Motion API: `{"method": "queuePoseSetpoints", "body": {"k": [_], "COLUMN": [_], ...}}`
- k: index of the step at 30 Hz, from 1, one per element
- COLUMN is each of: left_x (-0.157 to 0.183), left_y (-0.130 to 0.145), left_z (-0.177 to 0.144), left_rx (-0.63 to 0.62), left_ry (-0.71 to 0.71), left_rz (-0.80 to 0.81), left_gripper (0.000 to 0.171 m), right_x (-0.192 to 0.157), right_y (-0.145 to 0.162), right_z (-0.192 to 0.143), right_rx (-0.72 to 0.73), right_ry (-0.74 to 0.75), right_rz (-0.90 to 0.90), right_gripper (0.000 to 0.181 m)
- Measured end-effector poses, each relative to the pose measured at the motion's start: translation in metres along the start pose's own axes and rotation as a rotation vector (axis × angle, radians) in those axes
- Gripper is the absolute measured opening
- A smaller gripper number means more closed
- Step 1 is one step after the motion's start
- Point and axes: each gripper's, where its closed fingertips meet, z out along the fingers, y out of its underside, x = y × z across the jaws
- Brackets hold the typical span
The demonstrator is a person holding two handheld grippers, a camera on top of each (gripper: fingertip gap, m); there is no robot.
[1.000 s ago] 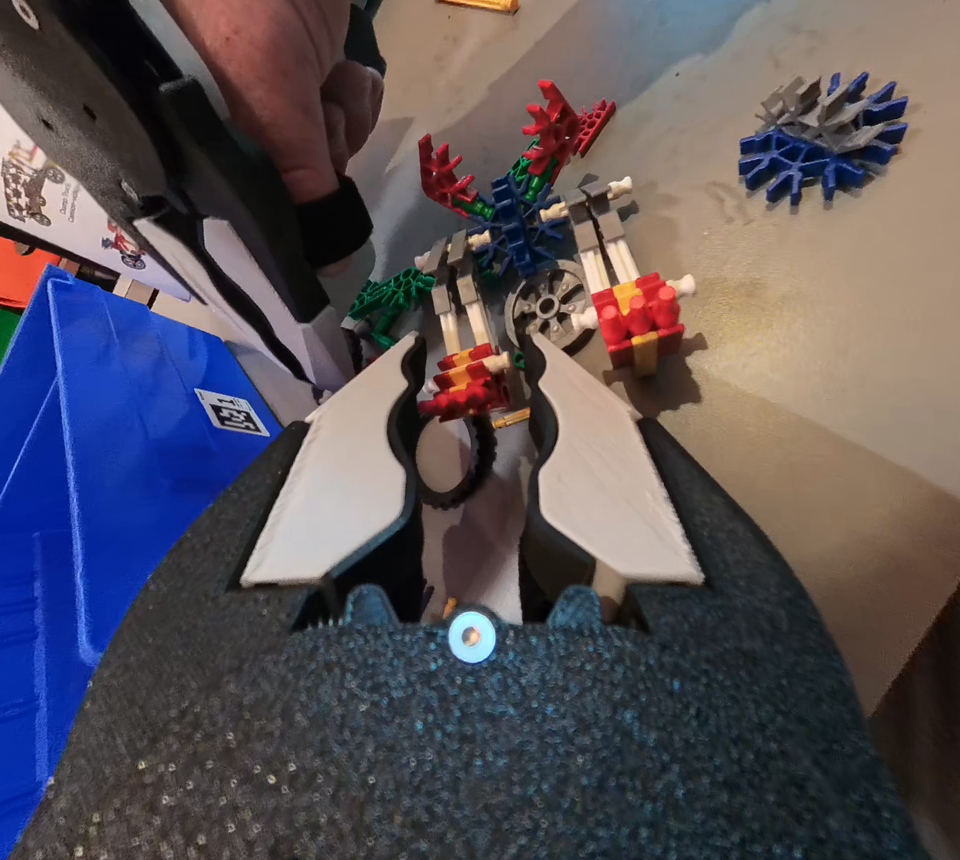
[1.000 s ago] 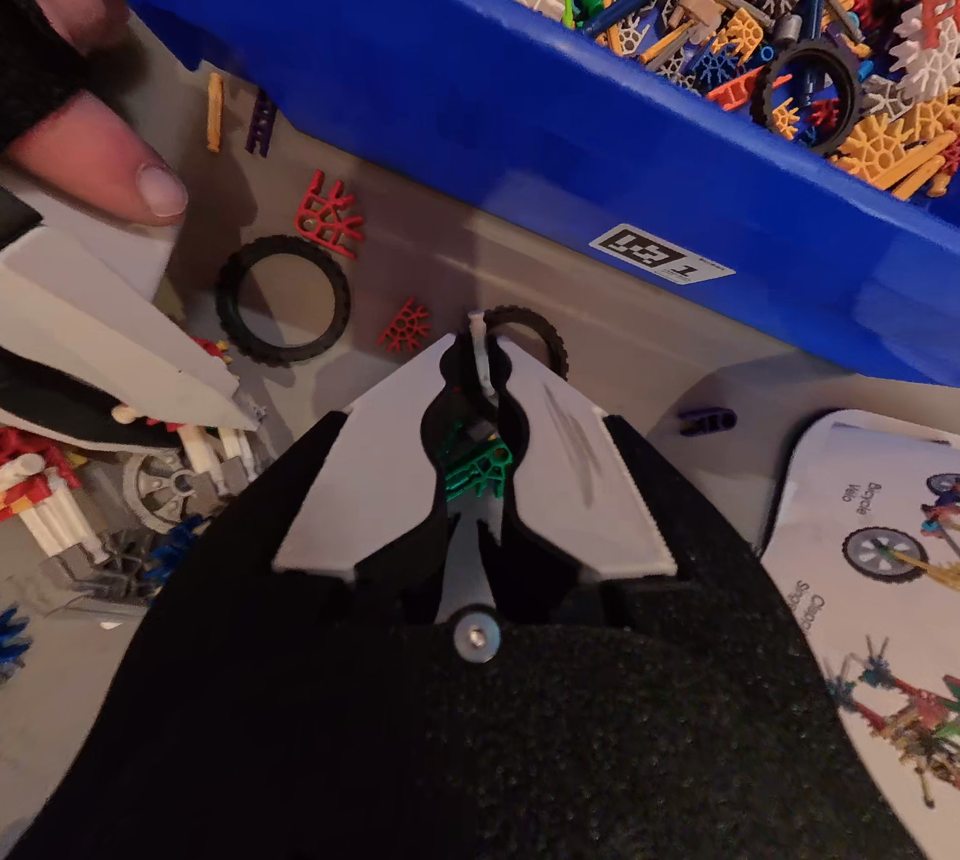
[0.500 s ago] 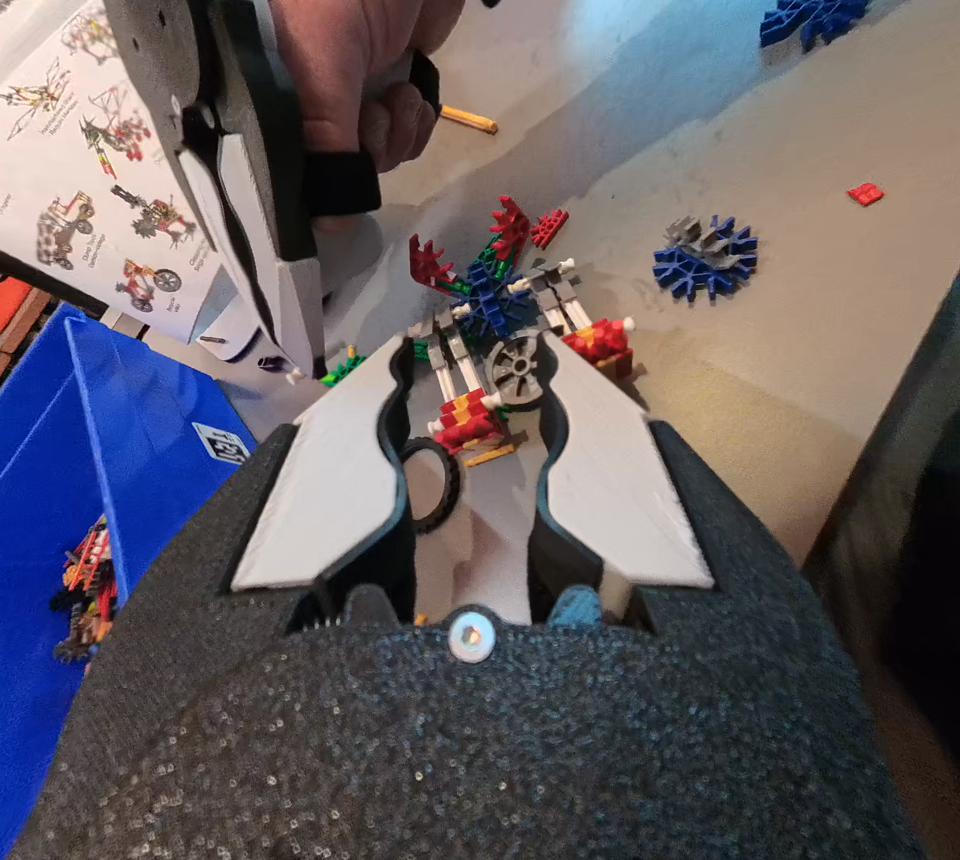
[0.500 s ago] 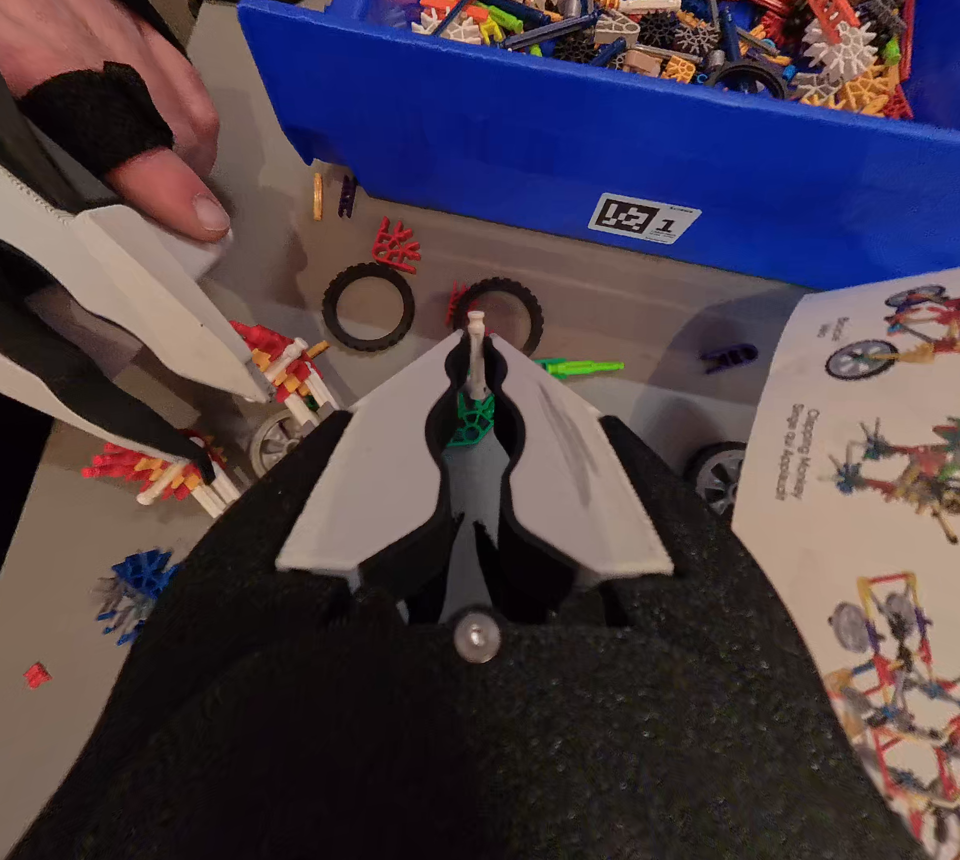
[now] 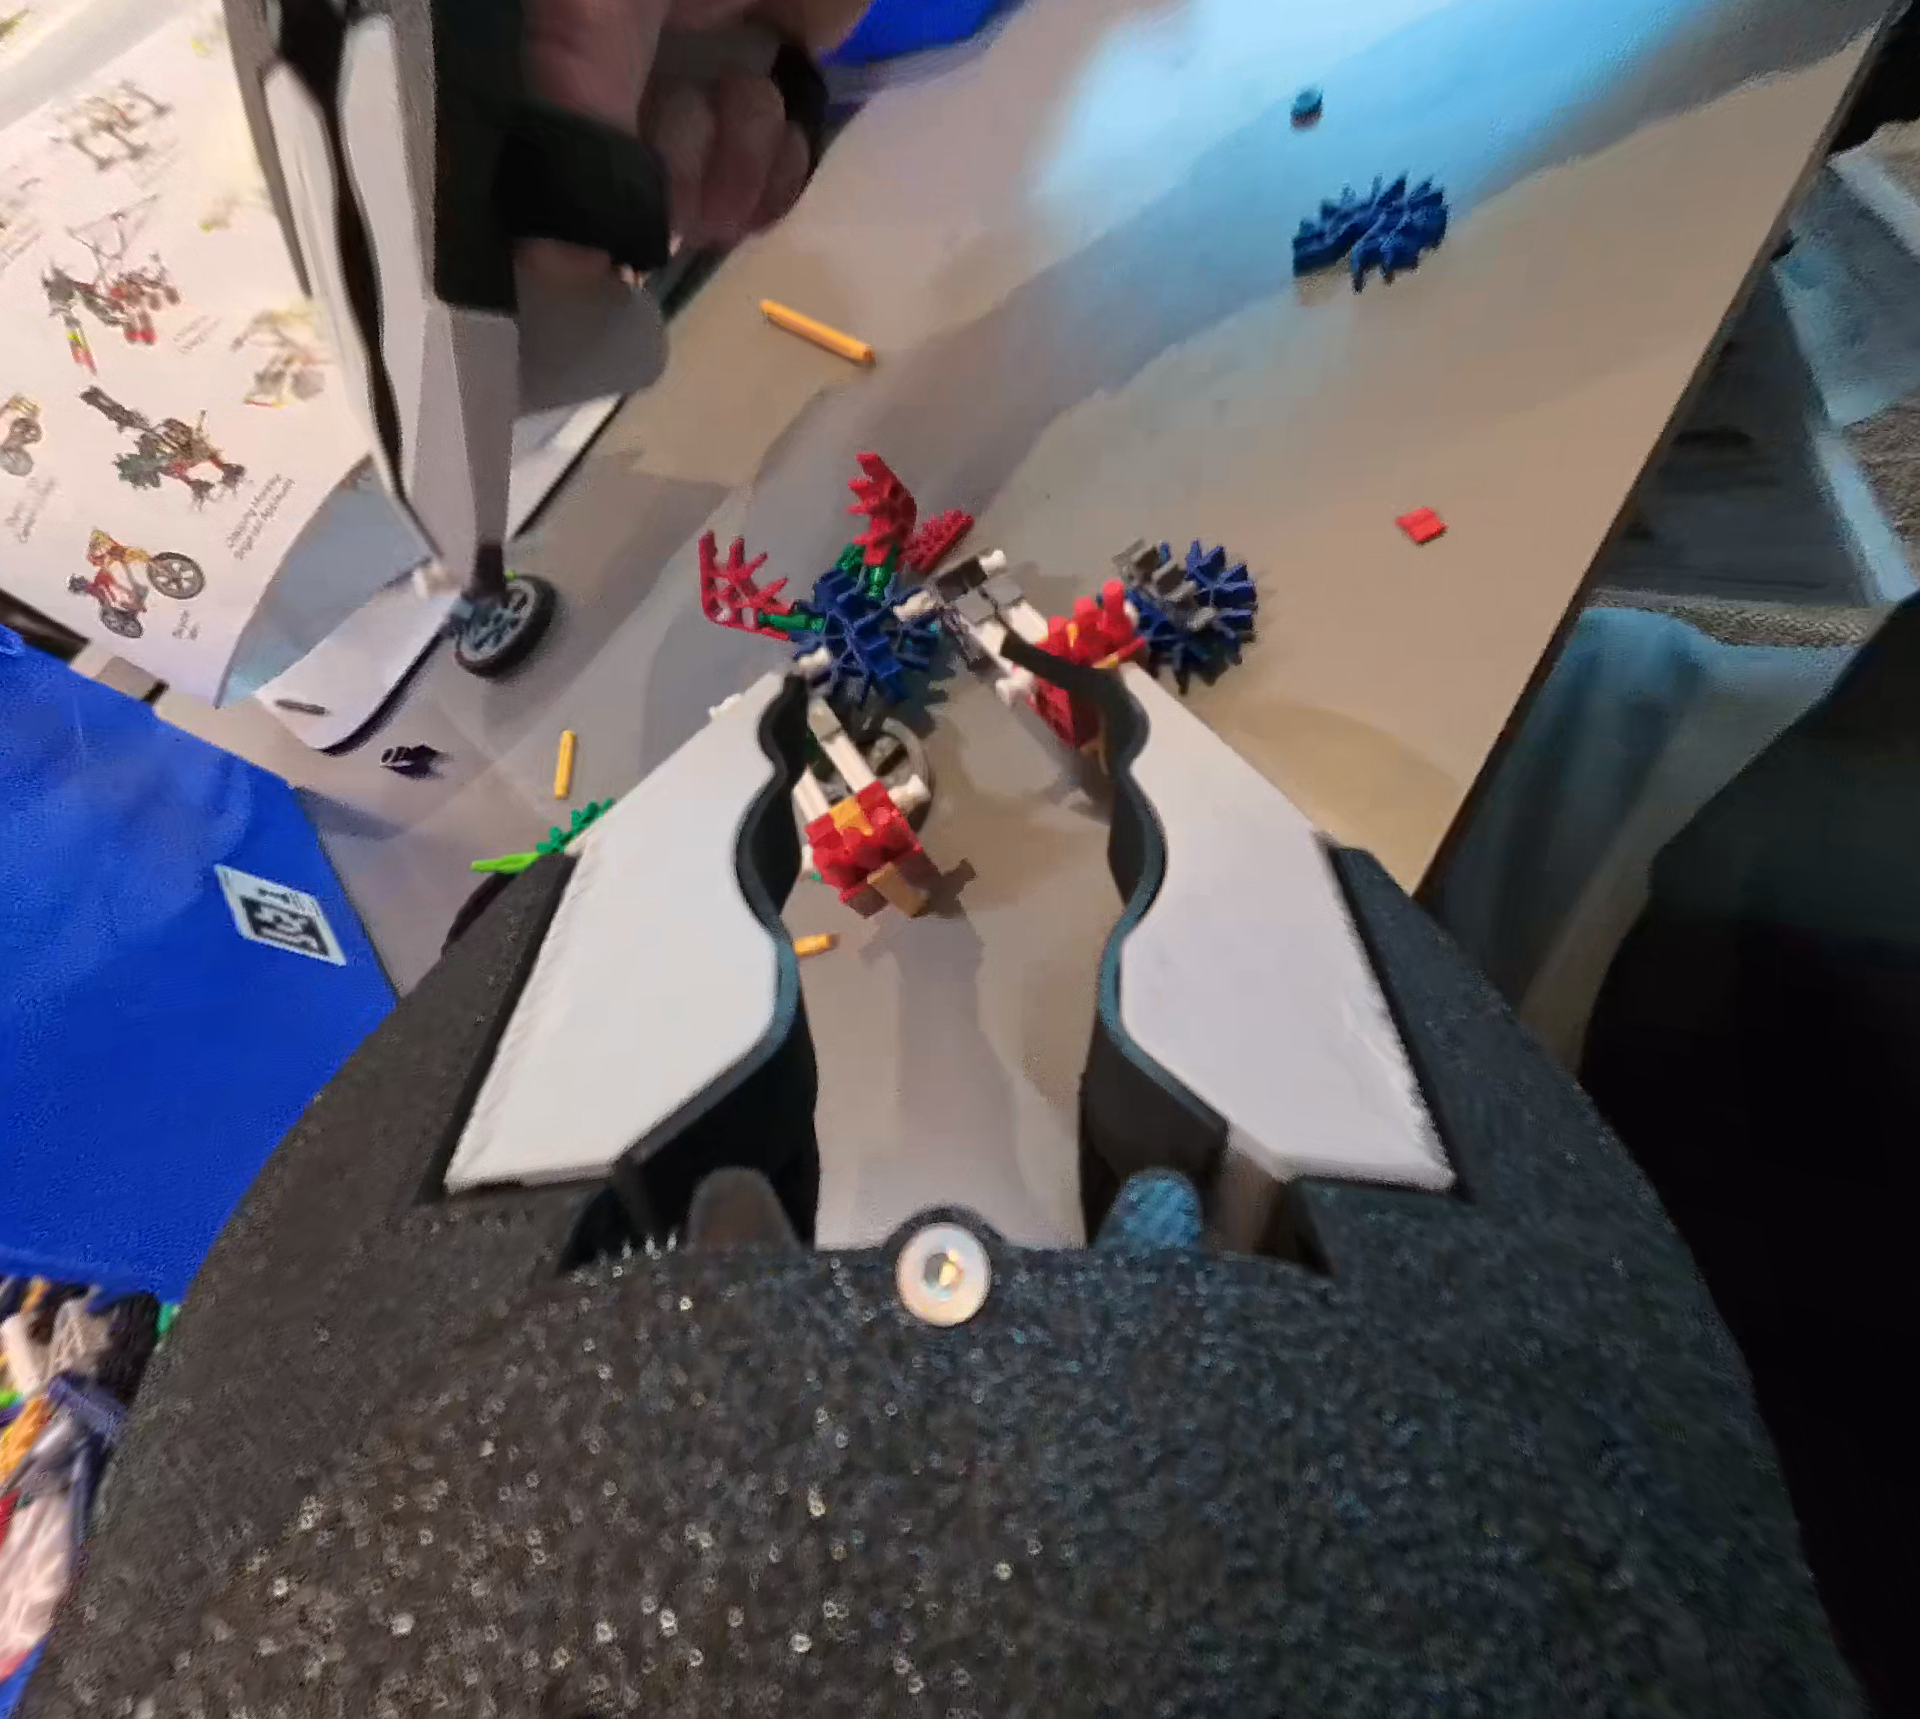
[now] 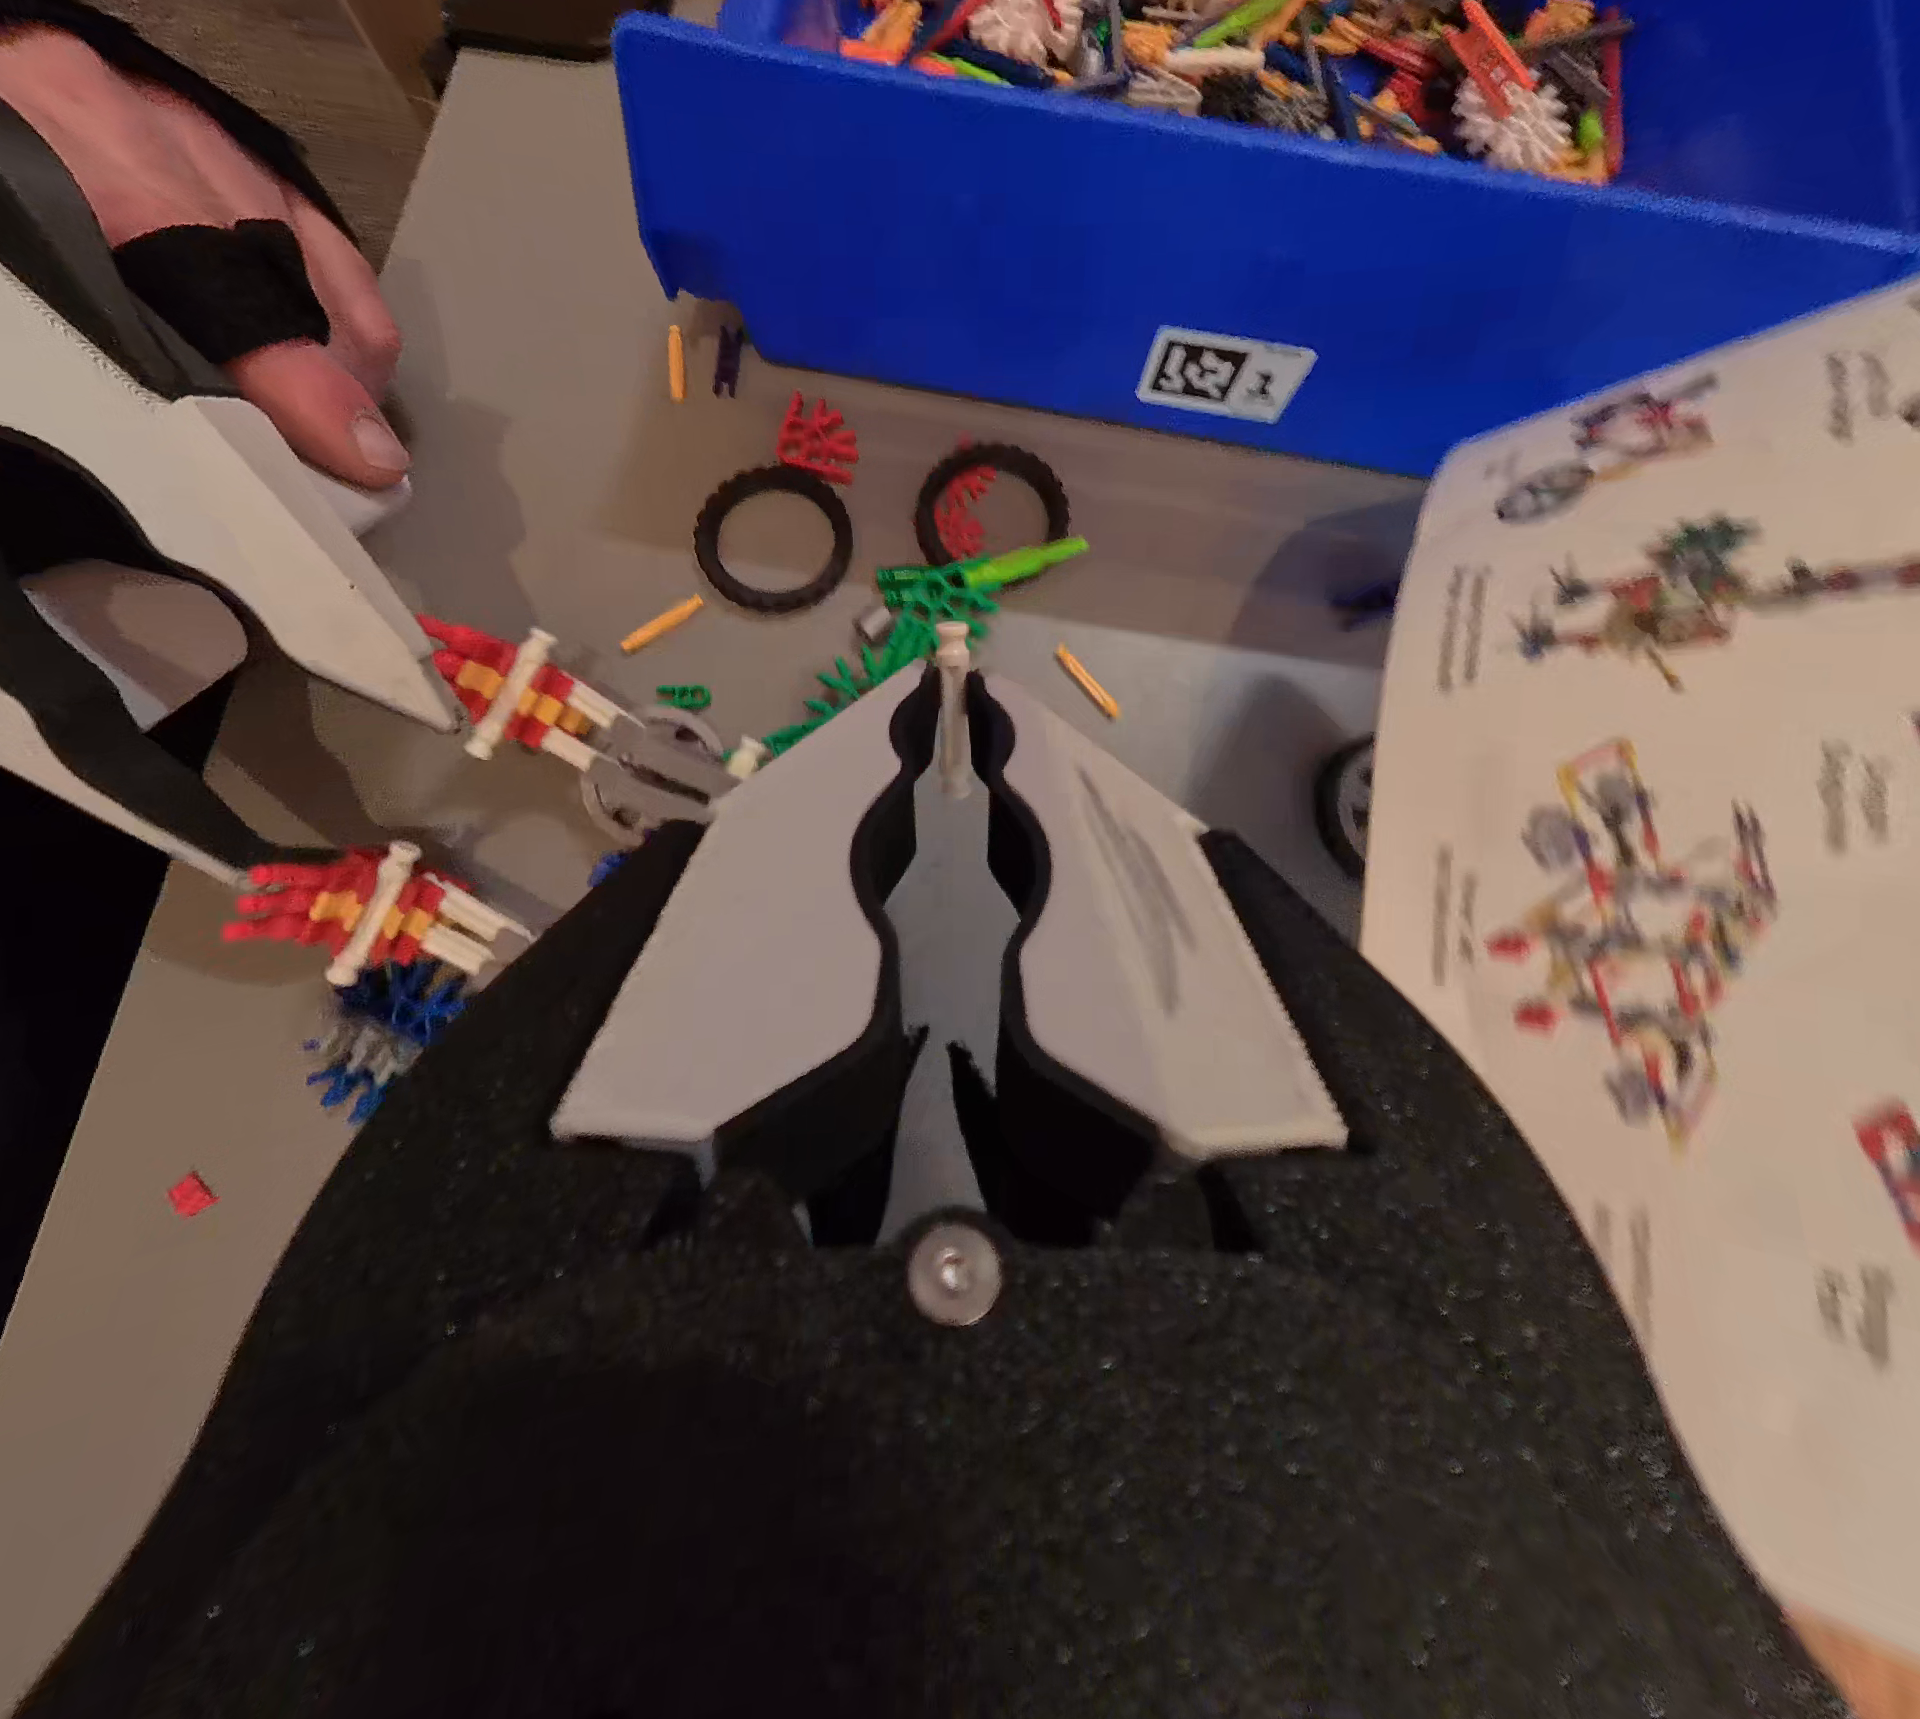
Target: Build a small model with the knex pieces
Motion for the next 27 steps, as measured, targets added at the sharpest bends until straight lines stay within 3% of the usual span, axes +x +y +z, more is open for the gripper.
{"method": "queuePoseSetpoints", "body": {"k": [5,9,11,18,22,27], "left_x": [0.007,0.018,0.025,-0.014,-0.027,-0.040], "left_y": [-0.004,-0.021,-0.020,0.011,0.024,0.028], "left_z": [0.010,0.006,0.007,0.010,0.016,0.026], "left_rx": [0.007,0.075,0.050,-0.089,-0.144,-0.173], "left_ry": [-0.028,-0.035,-0.044,-0.195,-0.198,-0.178], "left_rz": [0.013,0.023,0.038,0.009,-0.004,0.020], "left_gripper": [0.054,0.055,0.057,0.047,0.033,0.029], "right_x": [0.000,-0.015,-0.026,-0.039,-0.046,-0.063], "right_y": [0.036,0.065,0.076,0.087,0.094,0.098], "right_z": [-0.026,-0.025,-0.020,-0.019,-0.021,-0.024], "right_rx": [-0.017,-0.091,-0.139,-0.212,-0.254,-0.283], "right_ry": [0.035,0.008,-0.018,-0.077,-0.126,-0.180], "right_rz": [0.071,0.093,0.057,0.021,0.002,-0.031], "right_gripper": [0.005,0.005,0.005,0.005,0.005,0.005]}}
